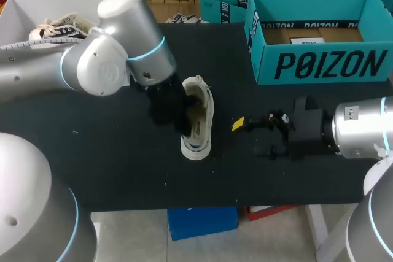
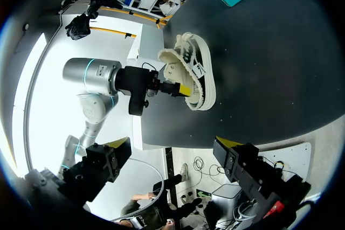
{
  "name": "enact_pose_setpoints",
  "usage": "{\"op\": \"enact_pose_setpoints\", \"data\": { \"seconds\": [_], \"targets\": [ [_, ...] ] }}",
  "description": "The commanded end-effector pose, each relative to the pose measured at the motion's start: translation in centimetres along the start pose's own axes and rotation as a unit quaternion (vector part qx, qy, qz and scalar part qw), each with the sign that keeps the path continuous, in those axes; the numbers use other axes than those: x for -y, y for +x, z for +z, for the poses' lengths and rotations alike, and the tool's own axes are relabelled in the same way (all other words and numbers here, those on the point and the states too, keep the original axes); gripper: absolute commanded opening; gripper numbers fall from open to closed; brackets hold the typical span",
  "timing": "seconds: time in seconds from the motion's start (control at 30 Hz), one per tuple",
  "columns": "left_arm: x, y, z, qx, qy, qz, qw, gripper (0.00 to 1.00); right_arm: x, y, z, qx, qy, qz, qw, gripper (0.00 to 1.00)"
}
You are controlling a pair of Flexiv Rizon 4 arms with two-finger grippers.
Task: Take the shoe out of the shoebox, open the shoe tongue, remove and reinsert the insole, then place the shoe into the shoebox
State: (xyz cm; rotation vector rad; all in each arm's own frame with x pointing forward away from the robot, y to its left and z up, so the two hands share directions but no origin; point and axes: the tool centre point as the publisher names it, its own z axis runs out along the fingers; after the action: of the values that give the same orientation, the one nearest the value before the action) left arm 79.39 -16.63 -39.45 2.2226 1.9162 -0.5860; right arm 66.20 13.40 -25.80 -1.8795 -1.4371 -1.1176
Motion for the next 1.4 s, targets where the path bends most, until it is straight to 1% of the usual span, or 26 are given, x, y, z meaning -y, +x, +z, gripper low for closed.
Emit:
{"op": "enact_pose_setpoints", "data": {
  "seconds": [0.03, 0.23, 0.33, 0.53, 0.63, 0.77, 1.0, 1.2, 1.4],
  "targets": [
    [-0.3, -0.3, 1.3, -0.013, 0.001, 0.006, 1.000, 0.00, 0.0, 0.0, 0.0, 0.000, 0.000, 0.000, 1.000, 1.00],
    [0.3, -0.3, 2.8, -0.041, 0.010, 0.024, 0.999, 0.00, 0.0, 0.0, 0.0, 0.000, 0.000, 0.000, 1.000, 1.00],
    [0.4, -0.2, 3.5, -0.047, 0.016, 0.025, 0.998, 0.00, 0.0, 0.0, 0.0, 0.000, 0.000, 0.000, 1.000, 1.00],
    [0.4, -0.2, 3.6, -0.049, 0.016, 0.023, 0.998, 0.00, 0.0, 0.0, 0.0, 0.000, 0.000, 0.000, 1.000, 1.00],
    [0.3, -0.3, 3.1, -0.048, 0.013, 0.023, 0.999, 0.00, 0.0, 0.0, 0.0, 0.000, 0.000, 0.000, 1.000, 1.00],
    [0.2, -0.8, 1.3, -0.038, 0.000, 0.024, 0.999, 0.00, 0.0, 0.0, 0.0, 0.000, 0.000, 0.000, 1.000, 1.00],
    [0.3, -1.4, -3.6, -0.034, -0.031, 0.025, 0.999, 0.00, 0.0, 0.0, 0.0, 0.000, 0.000, 0.000, 1.000, 1.00],
    [0.2, -0.9, -7.1, -0.051, -0.048, 0.007, 0.998, 0.00, 0.0, 0.0, 0.0, 0.000, 0.000, 0.000, 1.000, 1.00],
    [0.1, 0.1, -9.6, -0.064, -0.063, -0.013, 0.996, 0.00, 0.0, 0.0, 0.0, 0.000, 0.000, 0.000, 1.000, 1.00]
  ]
}}
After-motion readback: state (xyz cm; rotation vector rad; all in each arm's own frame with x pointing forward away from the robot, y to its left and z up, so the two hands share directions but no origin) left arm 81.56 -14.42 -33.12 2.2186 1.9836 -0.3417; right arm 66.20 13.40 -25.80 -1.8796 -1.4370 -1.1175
